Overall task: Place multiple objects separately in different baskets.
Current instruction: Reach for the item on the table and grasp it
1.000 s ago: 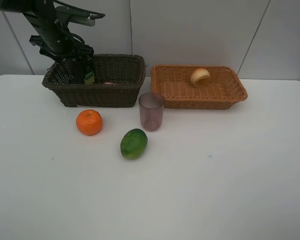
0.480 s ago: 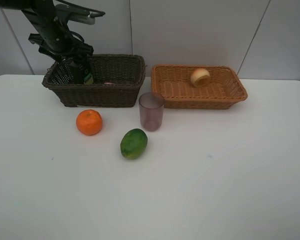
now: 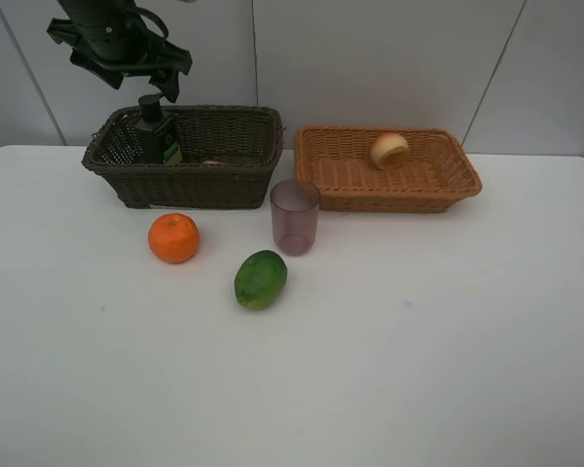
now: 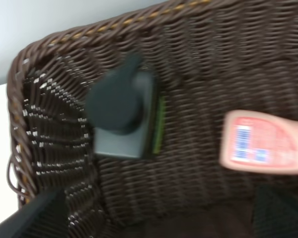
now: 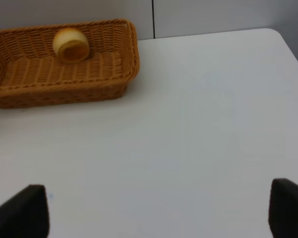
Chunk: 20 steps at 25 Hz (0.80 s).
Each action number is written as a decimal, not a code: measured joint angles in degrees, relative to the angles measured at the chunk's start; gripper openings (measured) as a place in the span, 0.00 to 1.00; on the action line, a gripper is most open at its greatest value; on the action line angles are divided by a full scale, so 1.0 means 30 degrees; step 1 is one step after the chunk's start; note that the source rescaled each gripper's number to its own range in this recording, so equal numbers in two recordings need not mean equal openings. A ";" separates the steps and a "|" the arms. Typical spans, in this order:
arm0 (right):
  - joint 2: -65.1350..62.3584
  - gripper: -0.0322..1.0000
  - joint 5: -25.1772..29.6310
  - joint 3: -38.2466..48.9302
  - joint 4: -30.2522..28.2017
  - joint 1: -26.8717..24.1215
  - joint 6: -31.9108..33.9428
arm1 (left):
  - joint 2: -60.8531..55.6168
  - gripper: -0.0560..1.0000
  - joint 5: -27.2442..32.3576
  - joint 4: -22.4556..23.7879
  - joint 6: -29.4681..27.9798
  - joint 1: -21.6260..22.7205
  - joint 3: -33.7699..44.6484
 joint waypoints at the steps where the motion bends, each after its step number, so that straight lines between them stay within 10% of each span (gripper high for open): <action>1: 0.0000 0.95 0.0000 0.0000 0.0000 0.0000 0.0000 | -0.0136 0.97 0.0137 -0.0146 0.0072 -0.0280 0.0000; 20: 0.0000 0.95 0.0000 0.0000 0.0000 0.0000 0.0000 | 0.0449 0.97 0.3766 -0.3637 0.6942 -0.4727 -0.3039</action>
